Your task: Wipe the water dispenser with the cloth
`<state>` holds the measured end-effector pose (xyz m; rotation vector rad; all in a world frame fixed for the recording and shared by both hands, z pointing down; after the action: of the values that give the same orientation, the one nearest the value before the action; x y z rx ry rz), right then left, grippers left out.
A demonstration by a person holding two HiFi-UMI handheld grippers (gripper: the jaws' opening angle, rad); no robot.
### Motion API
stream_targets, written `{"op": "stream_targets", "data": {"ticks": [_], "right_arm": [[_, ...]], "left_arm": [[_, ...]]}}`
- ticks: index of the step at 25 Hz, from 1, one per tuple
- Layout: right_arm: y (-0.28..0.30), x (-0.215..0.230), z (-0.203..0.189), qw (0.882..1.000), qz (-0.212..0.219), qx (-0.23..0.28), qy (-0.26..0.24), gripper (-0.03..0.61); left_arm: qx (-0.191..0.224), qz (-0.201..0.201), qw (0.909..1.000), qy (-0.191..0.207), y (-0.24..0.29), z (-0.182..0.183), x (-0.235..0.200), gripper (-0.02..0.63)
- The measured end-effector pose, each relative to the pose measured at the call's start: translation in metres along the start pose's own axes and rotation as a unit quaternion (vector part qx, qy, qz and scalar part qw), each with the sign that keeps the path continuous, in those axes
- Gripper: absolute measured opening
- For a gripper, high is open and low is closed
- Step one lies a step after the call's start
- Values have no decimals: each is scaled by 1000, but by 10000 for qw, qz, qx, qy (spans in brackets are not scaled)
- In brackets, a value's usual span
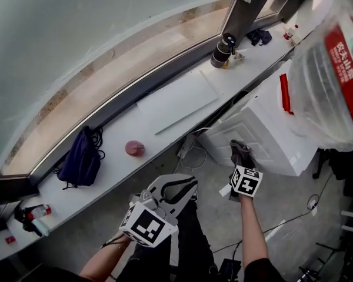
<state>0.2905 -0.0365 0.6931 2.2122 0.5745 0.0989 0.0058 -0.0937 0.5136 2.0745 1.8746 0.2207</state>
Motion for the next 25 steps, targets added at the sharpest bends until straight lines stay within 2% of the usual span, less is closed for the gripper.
{"op": "stream_targets", "data": {"ticks": [6,12,17,21,25], "right_arm": [[60,-19,-38,9982,-13,-512,-304,106],[120,-34,-76,9956,-186,-892,-230,106],[145,-43,-90,9925,-367,-1124,-299,106],[131,-47,-78,9926,-328,-1131,-301,106],[80,-49,-43,9962,146,-781,-349,106]], "left_arm": [[39,285,9993,-222,12,-28,-6,43],[77,521,9979,-367,22,-66,-15,43],[-2,701,9964,-480,16,-96,-24,43],[-61,806,9948,-624,0,-95,-29,43],[-30,803,9946,-661,-15,-68,-29,43]]}}
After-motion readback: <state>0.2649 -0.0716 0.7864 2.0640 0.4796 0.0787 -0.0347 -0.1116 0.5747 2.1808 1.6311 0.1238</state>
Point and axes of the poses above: the fingertips, and each gripper's own axes: y forward along the fingers, x to its right, z out of its top, the point moved 7 cm from there along -y, backward along the fingers, and after that the axes turned 1 degree about -z, right-handed, at the moved point
